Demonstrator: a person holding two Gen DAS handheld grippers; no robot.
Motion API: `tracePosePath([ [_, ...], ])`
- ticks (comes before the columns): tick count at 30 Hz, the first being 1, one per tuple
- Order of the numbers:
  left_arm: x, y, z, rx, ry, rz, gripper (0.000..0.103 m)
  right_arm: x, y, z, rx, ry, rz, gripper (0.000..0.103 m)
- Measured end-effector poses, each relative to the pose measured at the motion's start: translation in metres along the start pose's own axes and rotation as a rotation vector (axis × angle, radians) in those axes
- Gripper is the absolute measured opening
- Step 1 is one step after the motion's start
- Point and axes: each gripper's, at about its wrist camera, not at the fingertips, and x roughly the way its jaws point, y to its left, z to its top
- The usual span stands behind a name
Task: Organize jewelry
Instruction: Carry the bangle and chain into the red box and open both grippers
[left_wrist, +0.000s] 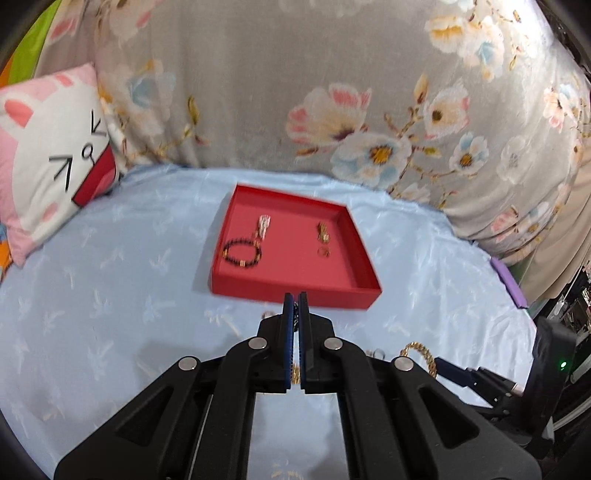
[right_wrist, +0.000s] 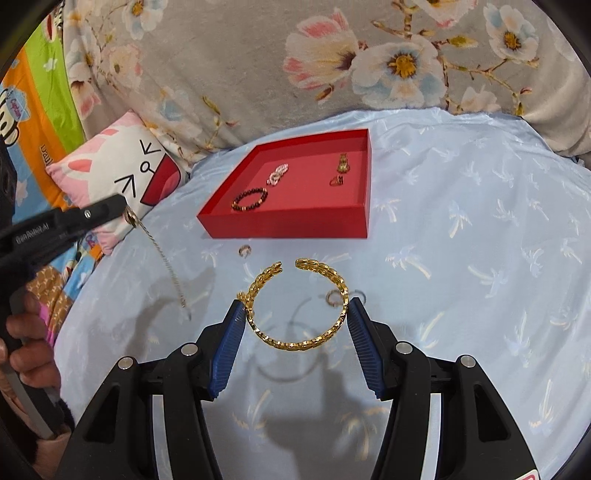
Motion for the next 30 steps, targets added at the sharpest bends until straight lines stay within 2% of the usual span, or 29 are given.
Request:
tracePosePath([
  [7,-0.006,-0.017,0.056,0.049,-0.126,-0.016,0.001,-0.002,0.002,0.040,-0.036,-0.070,-0.004,0.056],
  [11,0.011,-0.019,0.079,0.052,-0.147,-0.019,0.001,0.008,0.004,0.067,-0.060,-0.100,-0.013,0.056],
  [20,0.079,-0.011,0.103,0.022,-0.079,-0.031,0.001,0.067,-0.001,0.118,-0.054,-0.071,-0.019,0.056],
  [30,0.149,0.000,0.084,0.007,0.043,-0.016,0.001,0.130,-0.005,0.128,-0.063,0.006,-0.051,0.056],
])
